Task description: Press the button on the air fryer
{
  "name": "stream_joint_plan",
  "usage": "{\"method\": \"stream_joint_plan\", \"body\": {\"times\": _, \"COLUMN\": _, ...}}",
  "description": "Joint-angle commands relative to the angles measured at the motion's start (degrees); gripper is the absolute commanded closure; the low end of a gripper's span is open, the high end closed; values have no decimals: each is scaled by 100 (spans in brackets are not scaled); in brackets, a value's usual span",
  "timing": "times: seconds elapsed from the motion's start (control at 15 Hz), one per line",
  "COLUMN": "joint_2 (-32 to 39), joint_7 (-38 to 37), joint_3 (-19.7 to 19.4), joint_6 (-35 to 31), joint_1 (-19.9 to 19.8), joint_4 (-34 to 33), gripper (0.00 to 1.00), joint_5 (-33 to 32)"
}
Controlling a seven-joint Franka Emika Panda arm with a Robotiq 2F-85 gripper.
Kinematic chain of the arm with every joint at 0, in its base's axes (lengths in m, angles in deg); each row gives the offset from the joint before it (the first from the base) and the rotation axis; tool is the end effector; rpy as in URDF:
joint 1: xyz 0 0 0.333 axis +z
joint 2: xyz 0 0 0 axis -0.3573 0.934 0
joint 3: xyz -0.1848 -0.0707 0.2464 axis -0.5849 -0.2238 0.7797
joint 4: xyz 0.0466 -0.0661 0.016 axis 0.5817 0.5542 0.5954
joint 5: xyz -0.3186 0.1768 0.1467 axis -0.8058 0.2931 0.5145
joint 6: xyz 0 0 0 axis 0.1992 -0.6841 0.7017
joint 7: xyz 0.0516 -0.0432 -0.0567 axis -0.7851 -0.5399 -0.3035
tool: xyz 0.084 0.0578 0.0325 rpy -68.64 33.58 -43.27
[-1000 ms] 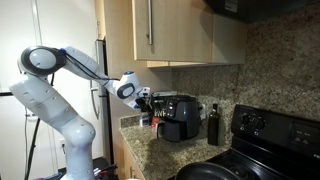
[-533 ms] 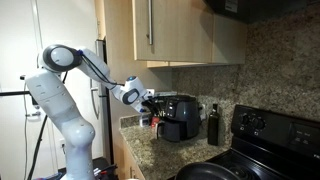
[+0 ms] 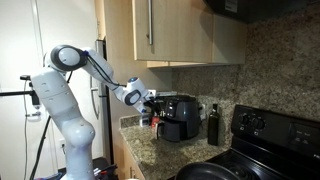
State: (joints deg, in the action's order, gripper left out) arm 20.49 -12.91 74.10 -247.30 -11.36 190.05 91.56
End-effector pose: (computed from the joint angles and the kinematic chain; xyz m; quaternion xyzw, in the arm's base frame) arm 0.4360 0.0758 0.4169 -0.9381 0.0337 -0.3346 0.0836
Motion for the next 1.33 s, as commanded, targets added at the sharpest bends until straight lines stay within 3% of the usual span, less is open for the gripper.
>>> {"method": "stream_joint_plan", "body": {"times": 0.0, "joint_2": 448, "joint_7": -218, "joint_3": 147, "joint_6": -391, "joint_1": -178, "joint_4": -261, "gripper": 0, "joint_5": -58}}
{"method": "stream_joint_plan", "body": {"times": 0.2, "joint_2": 629, "joint_7": -472, "joint_3": 346, "joint_6": -451, "joint_1": -483, "joint_4": -351, "gripper": 0, "joint_5": -186}}
{"method": "stream_joint_plan", "body": {"times": 0.27, "joint_2": 393, "joint_7": -320, "joint_3": 180, "joint_6": -331, "joint_1": -239, "joint_4": -204, "gripper": 0, "joint_5": -90}}
{"method": "stream_joint_plan", "body": {"times": 0.47, "joint_2": 515, "joint_7": -383, "joint_3": 236, "joint_6": -355, "joint_1": -358, "joint_4": -277, "gripper": 0, "joint_5": -114}}
{"method": "stream_joint_plan", "body": {"times": 0.6, "joint_2": 839, "joint_7": -611, "joint_3": 521, "joint_6": -485, "joint_1": -814, "joint_4": -437, "gripper": 0, "joint_5": -375}}
{"method": "stream_joint_plan", "body": {"times": 0.8, "joint_2": 1107, "joint_7": -779, "joint_3": 638, "joint_6": -647, "joint_1": -989, "joint_4": -632, "gripper": 0, "joint_5": -482}}
{"method": "stream_joint_plan", "body": {"times": 0.93, "joint_2": 1263, "joint_7": -810, "joint_3": 657, "joint_6": -756, "joint_1": -978, "joint_4": -740, "gripper": 0, "joint_5": -529}}
{"method": "stream_joint_plan", "body": {"times": 1.27, "joint_2": 1456, "joint_7": -657, "joint_3": 546, "joint_6": -907, "joint_1": -459, "joint_4": -952, "gripper": 0, "joint_5": -294}}
